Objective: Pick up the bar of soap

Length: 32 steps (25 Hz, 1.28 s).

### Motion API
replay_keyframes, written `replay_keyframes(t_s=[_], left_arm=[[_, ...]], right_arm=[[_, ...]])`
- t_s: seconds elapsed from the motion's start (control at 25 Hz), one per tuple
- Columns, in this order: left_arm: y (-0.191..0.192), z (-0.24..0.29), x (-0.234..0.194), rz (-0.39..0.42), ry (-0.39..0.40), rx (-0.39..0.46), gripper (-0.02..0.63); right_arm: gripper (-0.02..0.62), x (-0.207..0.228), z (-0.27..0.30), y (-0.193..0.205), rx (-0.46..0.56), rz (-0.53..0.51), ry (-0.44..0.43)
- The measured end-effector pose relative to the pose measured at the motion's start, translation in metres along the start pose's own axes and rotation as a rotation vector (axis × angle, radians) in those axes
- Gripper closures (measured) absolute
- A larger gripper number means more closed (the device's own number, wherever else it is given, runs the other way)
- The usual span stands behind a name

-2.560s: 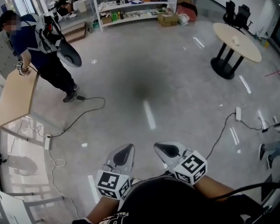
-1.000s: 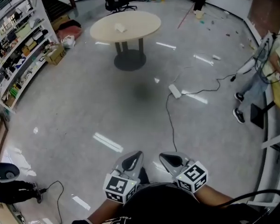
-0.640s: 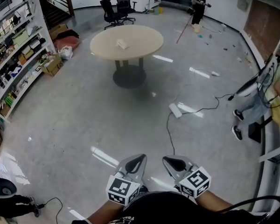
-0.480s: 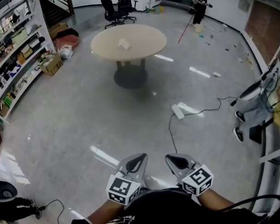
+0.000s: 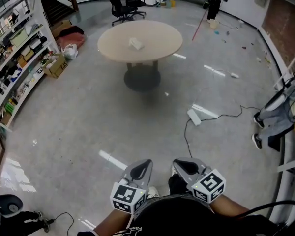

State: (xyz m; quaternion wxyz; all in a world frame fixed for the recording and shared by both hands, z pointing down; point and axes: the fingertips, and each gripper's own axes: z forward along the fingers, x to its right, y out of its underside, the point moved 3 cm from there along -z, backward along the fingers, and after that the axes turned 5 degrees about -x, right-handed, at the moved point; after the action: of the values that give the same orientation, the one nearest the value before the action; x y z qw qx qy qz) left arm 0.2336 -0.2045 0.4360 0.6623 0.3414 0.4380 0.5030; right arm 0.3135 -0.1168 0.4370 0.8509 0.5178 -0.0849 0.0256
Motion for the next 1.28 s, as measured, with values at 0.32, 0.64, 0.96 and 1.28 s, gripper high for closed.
replay_keyframes(t_s=[0.32,0.64,0.96,1.28], left_arm=[[-0.036,0.048,-0.038,0.004,-0.081,-0.021,0.598],[-0.088,0.160,-0.057,0.033,-0.095,-0.037,0.598],[-0.140,0.257,-0.050,0.055,-0.085,-0.063,0.598],[-0.166,0.309,-0.053,0.081,-0.108,-0.102,0.598]], right_arm=[[0.591,0.061,0.046,-0.028,0.019,-0.001,-0.085],[0.591,0.181,0.075,-0.063,0.091,0.019,-0.123],[0.591,0.282,0.081,-0.084,0.093,0.059,-0.140],[0.591,0.342,0.082,-0.090,0.107,0.109,-0.143]])
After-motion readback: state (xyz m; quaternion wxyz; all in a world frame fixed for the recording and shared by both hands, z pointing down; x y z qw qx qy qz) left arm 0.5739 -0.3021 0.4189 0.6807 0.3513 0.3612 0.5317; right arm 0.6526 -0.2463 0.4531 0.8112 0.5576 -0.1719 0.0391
